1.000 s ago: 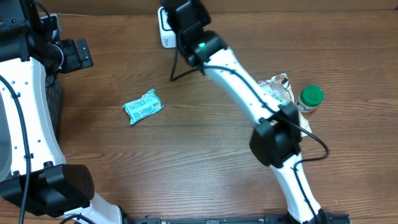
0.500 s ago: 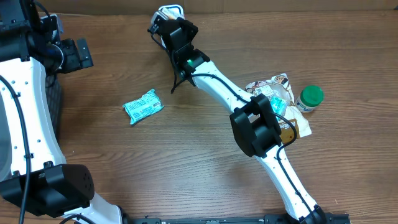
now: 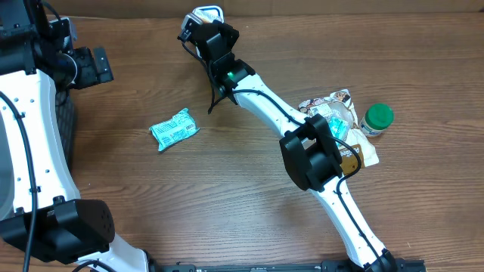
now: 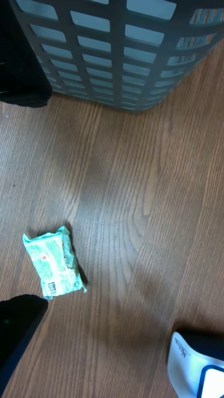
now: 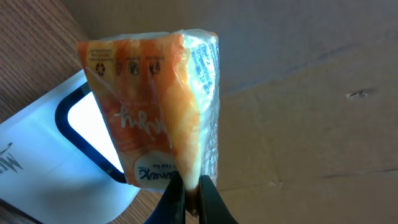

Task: Scan the item barcode
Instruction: 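Hold the orange tissue pack under the scanner, then carry the orange pack right and release it beside the jar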

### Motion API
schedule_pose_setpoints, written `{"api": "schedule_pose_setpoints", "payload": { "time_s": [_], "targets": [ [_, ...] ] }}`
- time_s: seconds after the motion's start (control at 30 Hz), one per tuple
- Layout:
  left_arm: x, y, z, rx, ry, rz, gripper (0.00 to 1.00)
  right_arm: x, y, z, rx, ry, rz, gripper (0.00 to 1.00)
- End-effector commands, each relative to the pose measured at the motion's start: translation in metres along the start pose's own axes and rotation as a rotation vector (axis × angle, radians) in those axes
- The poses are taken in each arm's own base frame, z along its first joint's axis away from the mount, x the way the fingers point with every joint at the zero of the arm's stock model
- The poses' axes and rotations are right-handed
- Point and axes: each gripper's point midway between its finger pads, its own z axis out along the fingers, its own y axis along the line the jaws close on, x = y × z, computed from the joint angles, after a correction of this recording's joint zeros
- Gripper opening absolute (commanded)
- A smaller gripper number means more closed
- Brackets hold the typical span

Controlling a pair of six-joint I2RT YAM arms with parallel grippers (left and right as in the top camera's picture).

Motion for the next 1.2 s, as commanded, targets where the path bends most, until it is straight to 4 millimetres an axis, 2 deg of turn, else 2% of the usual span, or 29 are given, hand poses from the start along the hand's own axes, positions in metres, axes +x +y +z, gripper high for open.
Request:
{"api": "schedule_pose_setpoints", "payload": {
  "time_s": [0.0,0.2,0.37,0.5,0.57,0.63,0.7,0.77,0.9,1.03,1.17],
  "targets": [
    [0.0,0.002,0.005,-0.005,0.01,0.018,0.99,-0.005,-0.012,-0.002,0.019,-0.009,0.018,0.04],
    [0.0,0.002,0.005,-0.005,0.01,0.019,0.99,-0.018,-0.035,-0.017,0.018,-0.032,0.21,0.04],
    [0.0,0.002,0.005,-0.005,0.01,0.018,1.0,-0.042,-0.067,-0.052,-0.084,-0.079,0.39,0.04],
    [0.0,0.002,0.005,-0.005,0.01,0.018,1.0,-0.057,-0.095,-0.099,-0.227,-0.089,0.583,0.04],
    [0.0,0.002,0.005,-0.005,0.01,0.018,0.99,-0.064,-0.106,-0.132,-0.343,-0.082,0.69,0.04],
    [0.0,0.002,0.005,-0.005,0.01,0.018,1.0,-0.061,-0.115,-0.164,-0.436,-0.042,0.782,0.04],
    [0.0,0.002,0.005,-0.005,0.01,0.018,0.99,-0.047,-0.128,-0.196,-0.487,0.036,0.852,0.04],
    [0.0,0.002,0.005,-0.005,0.01,0.018,1.0,-0.023,-0.14,-0.224,-0.5,0.136,0.904,0.04],
    [0.0,0.002,0.005,-0.005,0.01,0.018,1.0,0.033,-0.158,-0.264,-0.489,0.348,0.982,0.04],
    [0.0,0.002,0.005,-0.005,0.01,0.018,0.99,0.104,-0.164,-0.283,-0.435,0.624,1.068,0.04],
    [0.0,0.002,0.005,-0.005,0.01,0.018,1.0,0.167,-0.166,-0.288,-0.366,0.868,1.135,0.04]
  ]
}}
